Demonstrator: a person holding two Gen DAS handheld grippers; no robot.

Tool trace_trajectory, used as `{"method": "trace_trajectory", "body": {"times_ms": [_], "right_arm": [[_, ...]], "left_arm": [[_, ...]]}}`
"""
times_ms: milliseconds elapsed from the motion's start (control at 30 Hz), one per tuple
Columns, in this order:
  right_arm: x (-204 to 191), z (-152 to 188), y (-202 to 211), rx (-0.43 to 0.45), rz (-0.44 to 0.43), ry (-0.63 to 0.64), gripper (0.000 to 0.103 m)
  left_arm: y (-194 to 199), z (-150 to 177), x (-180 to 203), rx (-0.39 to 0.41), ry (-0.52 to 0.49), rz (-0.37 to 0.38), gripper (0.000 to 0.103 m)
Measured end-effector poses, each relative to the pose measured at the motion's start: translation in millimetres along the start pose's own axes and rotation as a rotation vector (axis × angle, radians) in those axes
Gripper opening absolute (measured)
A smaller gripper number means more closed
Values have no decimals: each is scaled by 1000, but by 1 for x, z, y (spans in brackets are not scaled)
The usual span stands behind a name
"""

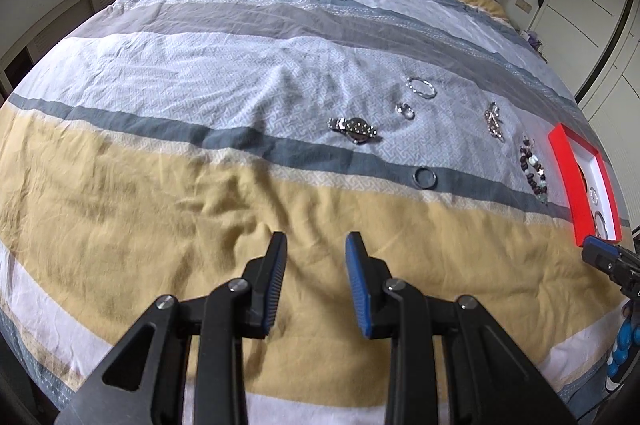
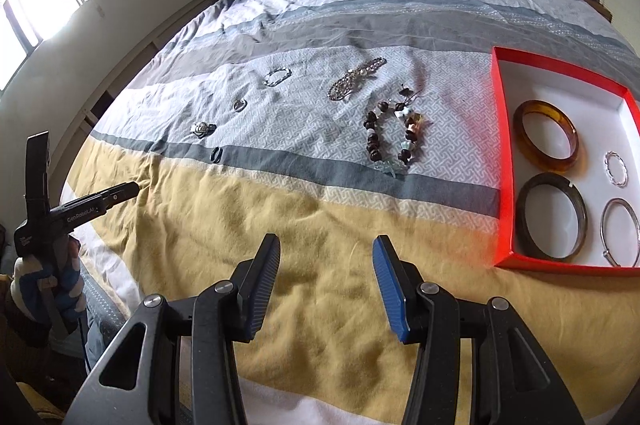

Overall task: Organize jewelry
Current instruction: 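Move the left tool to the silver watch while the right tool approaches the beaded bracelet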

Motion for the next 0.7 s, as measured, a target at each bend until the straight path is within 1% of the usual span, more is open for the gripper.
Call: {"method": "trace_trajectory", "body": {"times_ms": [300, 700], "right_arm": [[2, -15, -22, 6, -10, -7, 49], [14, -30, -32, 35, -7, -16, 49]], "left_arm": [[-26, -32, 13, 5, 3, 41, 29], [-50, -55, 33, 7, 5, 79, 29]]}}
Point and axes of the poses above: each gripper's, at about its wrist camera, not at the fingertips, and y roughly against the way its jaws point, x to its right, z to its underside, the point moved 3 cm from there along -y, roughly the way its jaws point, and after that the axes turned 8 degrees about y, right-handed, at the moved point
